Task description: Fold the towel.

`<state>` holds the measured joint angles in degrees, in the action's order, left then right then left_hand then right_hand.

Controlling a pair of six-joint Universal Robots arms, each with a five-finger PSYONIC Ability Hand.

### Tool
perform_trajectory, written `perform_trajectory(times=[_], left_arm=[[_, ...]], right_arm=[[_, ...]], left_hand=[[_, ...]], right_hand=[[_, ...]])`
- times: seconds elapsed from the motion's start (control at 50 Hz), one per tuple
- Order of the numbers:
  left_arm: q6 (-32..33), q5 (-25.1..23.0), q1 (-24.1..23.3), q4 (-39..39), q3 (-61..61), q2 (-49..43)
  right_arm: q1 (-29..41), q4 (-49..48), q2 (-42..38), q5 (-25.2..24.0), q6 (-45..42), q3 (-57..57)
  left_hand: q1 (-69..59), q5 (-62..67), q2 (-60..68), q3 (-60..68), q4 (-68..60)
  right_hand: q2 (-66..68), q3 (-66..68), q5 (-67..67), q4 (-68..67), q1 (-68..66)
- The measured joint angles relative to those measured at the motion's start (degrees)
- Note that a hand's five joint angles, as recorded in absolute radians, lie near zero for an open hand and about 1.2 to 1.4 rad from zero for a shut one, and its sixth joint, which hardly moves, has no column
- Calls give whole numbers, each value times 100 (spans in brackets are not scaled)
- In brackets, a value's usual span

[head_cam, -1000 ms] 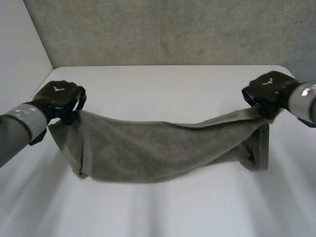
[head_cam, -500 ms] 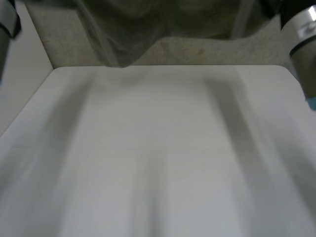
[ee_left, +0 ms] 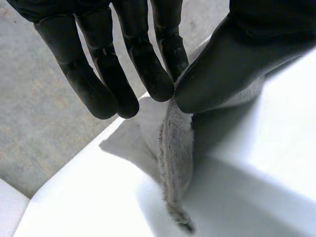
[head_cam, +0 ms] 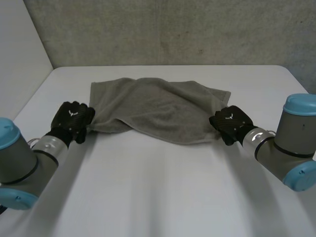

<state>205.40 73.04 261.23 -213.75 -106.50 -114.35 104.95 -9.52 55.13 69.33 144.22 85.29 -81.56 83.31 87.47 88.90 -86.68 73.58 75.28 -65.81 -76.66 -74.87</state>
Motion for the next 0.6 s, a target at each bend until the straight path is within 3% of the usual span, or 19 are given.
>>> perform_trajectory(times=[0.14,0.38,0.52,0.6], left_arm=[[64,-119,263,40,-109,148],[18,-115,282,243,-344,546],[37,-163,418,483,-825,1535],[41,-283,667,624,-1151,2292]], right_arm=[[-176,228,266,52,39,113],[-429,772,511,30,25,257],[-817,1300,1316,-205,-22,593],[-1176,1884,1843,-668,-38,726]], left_hand=[[0,0,0,0,0],[0,0,0,0,0],[0,0,0,0,0],[0,0,0,0,0]], right_hand=[[0,0,0,0,0],[0,0,0,0,0],[0,0,0,0,0],[0,0,0,0,0]])
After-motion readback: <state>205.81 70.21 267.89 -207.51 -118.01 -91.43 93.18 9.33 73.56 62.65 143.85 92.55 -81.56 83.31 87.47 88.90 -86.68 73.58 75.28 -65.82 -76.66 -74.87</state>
